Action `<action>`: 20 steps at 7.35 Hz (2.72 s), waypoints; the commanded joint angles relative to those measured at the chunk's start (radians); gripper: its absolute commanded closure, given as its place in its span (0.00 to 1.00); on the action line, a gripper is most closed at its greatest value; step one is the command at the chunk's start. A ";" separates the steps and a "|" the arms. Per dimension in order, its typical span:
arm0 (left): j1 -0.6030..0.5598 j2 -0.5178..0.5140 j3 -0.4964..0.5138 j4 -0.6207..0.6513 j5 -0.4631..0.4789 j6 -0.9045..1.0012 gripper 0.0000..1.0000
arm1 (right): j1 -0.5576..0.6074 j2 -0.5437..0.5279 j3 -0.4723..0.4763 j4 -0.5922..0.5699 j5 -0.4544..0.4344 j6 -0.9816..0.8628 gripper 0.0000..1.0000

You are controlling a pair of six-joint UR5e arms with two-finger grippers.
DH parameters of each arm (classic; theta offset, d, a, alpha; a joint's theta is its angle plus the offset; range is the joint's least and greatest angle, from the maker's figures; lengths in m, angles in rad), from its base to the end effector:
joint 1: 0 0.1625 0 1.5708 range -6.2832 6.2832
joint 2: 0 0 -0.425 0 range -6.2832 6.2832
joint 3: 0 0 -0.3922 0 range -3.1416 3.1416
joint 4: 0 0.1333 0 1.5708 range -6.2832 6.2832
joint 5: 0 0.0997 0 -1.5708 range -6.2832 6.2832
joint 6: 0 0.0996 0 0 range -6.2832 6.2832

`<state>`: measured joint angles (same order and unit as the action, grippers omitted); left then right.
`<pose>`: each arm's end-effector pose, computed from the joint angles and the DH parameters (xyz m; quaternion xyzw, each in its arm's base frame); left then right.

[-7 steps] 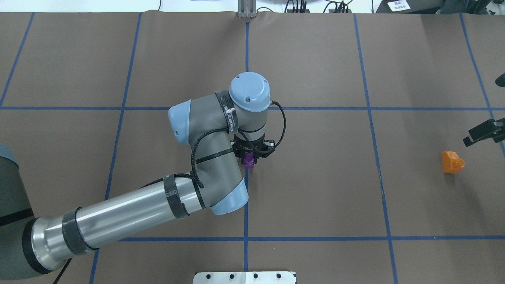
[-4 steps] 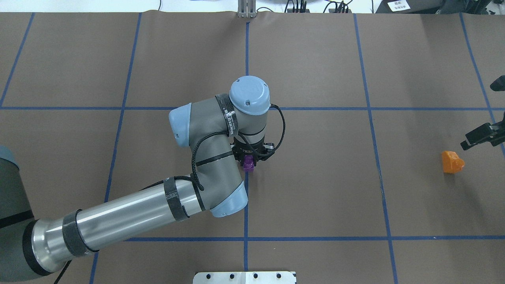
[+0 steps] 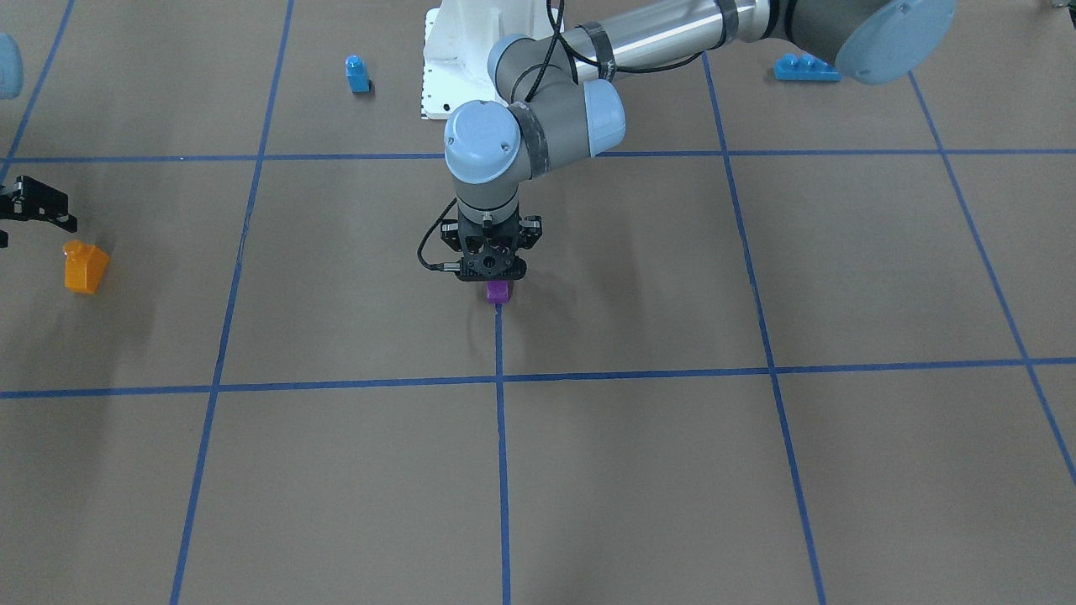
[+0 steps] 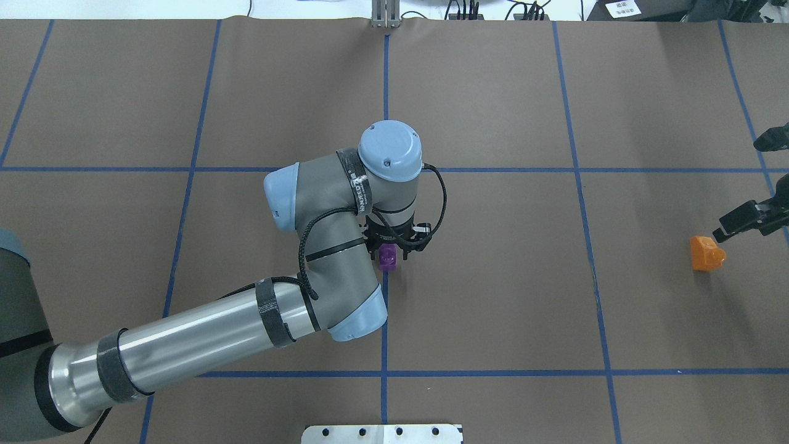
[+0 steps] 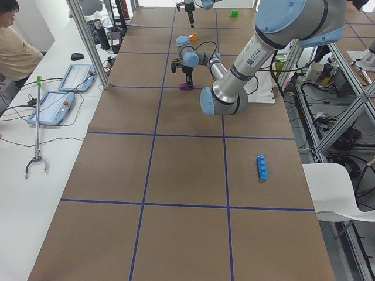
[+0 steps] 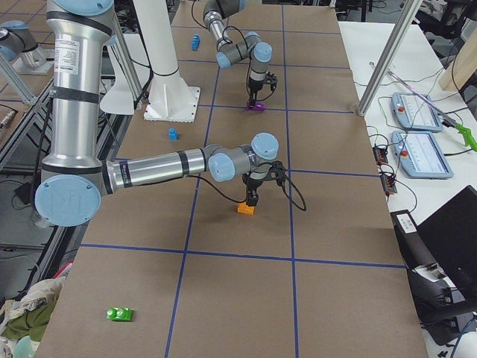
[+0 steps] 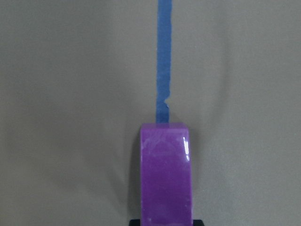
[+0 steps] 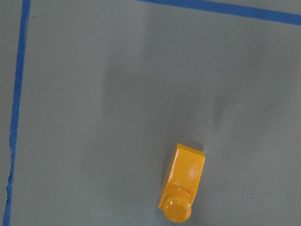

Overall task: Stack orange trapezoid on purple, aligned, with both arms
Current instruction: 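Set down the purple block with the left gripper while the right grasps the orange block, then carry the orange block above the purple block with the right gripper while the left withdraws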

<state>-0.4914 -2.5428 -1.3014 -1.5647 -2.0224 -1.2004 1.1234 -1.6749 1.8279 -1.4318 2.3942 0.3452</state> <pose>0.6491 -0.4493 0.1534 -0.0523 0.3901 0.0209 0.9191 -0.1440 -0.4394 0.5616 -0.0298 -0.4167 -0.1045 0.9025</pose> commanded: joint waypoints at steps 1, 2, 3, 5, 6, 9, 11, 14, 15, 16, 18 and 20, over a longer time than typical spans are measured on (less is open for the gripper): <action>-0.033 0.001 -0.094 0.014 -0.001 -0.019 0.00 | -0.033 0.003 -0.027 0.005 -0.015 0.011 0.01; -0.032 0.001 -0.102 0.015 0.001 -0.031 0.00 | -0.066 0.020 -0.041 0.033 -0.035 0.117 0.01; -0.033 0.001 -0.102 0.015 0.001 -0.031 0.00 | -0.126 0.020 -0.053 0.106 -0.128 0.243 0.01; -0.033 0.002 -0.104 0.015 0.004 -0.041 0.00 | -0.152 0.014 -0.062 0.139 -0.167 0.336 0.01; -0.033 0.001 -0.104 0.015 0.004 -0.048 0.00 | -0.157 0.012 -0.071 0.139 -0.182 0.334 0.01; -0.032 0.001 -0.105 0.015 0.013 -0.051 0.00 | -0.178 0.012 -0.139 0.169 -0.185 0.333 0.07; -0.033 0.002 -0.105 0.015 0.016 -0.051 0.00 | -0.179 0.017 -0.197 0.252 -0.168 0.344 0.91; -0.035 0.004 -0.108 0.015 0.016 -0.051 0.00 | -0.163 0.004 -0.107 0.243 -0.118 0.348 1.00; -0.048 0.006 -0.110 0.014 0.016 -0.044 0.00 | -0.165 0.023 -0.023 0.169 -0.124 0.359 1.00; -0.059 0.054 -0.149 0.014 0.014 -0.039 0.00 | -0.166 0.102 0.041 0.077 -0.144 0.433 1.00; -0.087 0.325 -0.404 0.000 0.011 0.069 0.00 | -0.296 0.304 0.057 0.053 -0.188 0.742 1.00; -0.119 0.519 -0.548 0.000 0.005 0.149 0.00 | -0.484 0.523 0.039 -0.031 -0.318 0.959 1.00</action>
<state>-0.5912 -2.1440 -1.7575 -1.5640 -2.0142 -1.1056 0.7550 -1.2931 1.8768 -1.4011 2.1511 1.1715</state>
